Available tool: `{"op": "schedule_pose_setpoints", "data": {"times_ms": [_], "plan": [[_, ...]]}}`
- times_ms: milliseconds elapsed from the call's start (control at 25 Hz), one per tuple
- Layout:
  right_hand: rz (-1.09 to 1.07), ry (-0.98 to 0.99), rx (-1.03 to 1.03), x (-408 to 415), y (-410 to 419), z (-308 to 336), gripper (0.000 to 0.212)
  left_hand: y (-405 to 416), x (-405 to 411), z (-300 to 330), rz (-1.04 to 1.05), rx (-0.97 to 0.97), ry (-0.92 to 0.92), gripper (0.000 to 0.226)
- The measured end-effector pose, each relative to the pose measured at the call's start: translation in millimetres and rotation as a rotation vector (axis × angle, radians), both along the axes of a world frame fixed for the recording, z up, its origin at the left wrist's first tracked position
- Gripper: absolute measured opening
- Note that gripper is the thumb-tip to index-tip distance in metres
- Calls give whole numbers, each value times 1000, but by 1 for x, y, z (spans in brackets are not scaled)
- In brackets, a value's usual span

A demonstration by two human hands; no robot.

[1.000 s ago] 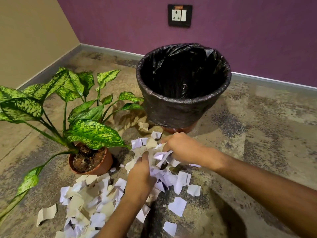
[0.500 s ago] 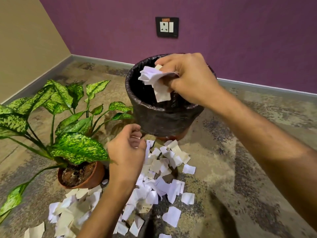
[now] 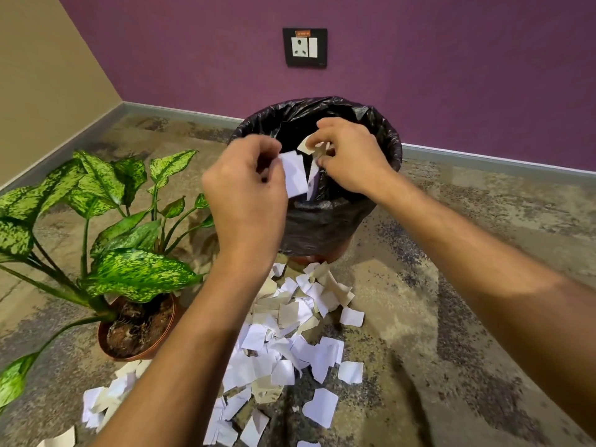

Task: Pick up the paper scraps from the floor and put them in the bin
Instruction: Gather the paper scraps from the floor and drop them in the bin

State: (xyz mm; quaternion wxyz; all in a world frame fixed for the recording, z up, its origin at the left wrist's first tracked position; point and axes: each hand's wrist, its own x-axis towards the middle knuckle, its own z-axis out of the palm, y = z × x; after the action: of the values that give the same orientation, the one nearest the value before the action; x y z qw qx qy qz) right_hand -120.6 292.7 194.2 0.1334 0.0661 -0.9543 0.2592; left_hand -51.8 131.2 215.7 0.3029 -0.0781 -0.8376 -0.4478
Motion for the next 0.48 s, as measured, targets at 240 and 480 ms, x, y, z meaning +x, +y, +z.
{"op": "schedule_pose_setpoints", "data": {"times_ms": [240, 480], "plan": [[-28, 98, -119, 2, 0, 4, 43, 18, -23, 11, 3, -49, 54, 30], [65, 384, -406, 34, -16, 7, 30, 41, 37, -34, -154, 80, 115, 47]]}}
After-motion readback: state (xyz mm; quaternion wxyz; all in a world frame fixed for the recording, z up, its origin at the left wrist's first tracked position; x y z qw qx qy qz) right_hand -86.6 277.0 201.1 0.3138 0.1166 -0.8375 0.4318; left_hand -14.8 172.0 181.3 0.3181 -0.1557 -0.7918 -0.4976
